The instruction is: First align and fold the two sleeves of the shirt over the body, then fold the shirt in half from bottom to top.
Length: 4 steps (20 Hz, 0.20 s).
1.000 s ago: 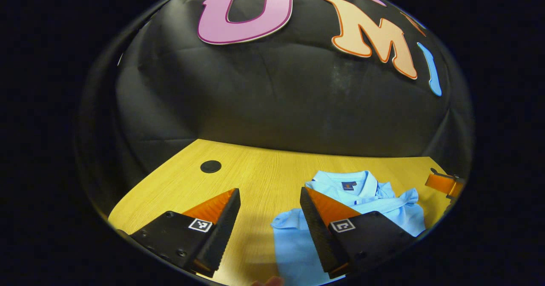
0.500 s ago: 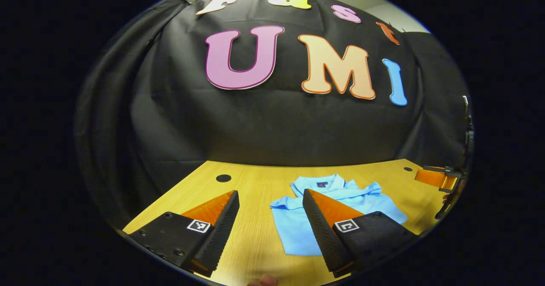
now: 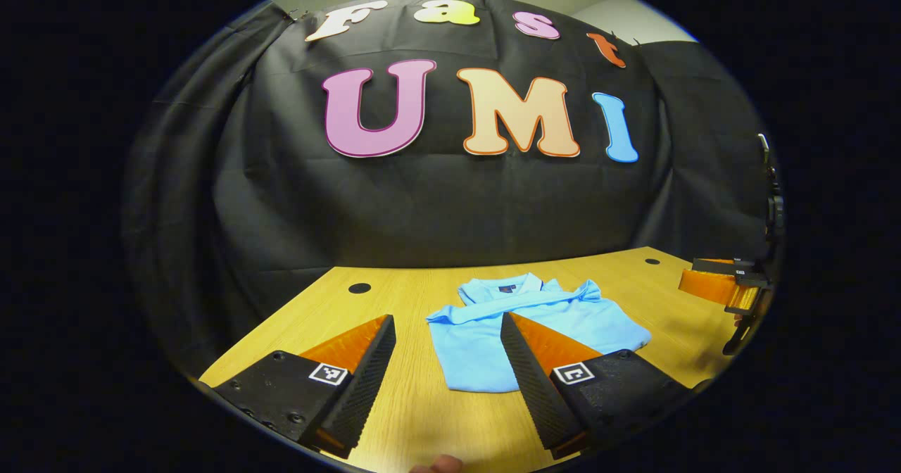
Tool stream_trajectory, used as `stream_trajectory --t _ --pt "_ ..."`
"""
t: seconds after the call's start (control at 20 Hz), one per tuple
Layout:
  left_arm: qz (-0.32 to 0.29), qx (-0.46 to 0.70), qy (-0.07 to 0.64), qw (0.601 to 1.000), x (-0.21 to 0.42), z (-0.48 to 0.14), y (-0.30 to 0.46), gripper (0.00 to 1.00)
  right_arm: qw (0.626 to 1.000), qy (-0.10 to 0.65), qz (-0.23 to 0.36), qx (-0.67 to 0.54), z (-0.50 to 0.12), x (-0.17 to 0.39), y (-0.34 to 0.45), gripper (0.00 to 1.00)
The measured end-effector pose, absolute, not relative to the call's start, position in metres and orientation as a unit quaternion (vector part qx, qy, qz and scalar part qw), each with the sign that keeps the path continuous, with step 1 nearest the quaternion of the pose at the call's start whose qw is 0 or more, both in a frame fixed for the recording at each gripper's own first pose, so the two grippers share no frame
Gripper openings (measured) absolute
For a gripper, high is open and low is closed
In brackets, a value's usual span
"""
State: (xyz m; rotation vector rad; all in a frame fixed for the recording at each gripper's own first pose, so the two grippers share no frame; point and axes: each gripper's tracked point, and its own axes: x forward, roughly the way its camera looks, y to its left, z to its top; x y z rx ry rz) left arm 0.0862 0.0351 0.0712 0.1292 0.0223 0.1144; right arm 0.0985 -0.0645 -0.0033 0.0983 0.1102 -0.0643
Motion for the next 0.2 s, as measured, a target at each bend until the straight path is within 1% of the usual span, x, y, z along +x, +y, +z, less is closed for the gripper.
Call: stream_trajectory --t 0.2 --pt "0.059 0.063 0.001 0.996 0.0834 0.0747 0.0287 0.90 0.997 0.048 -0.033 0.046 -0.0020 0.0944 -0.0668 0.98"
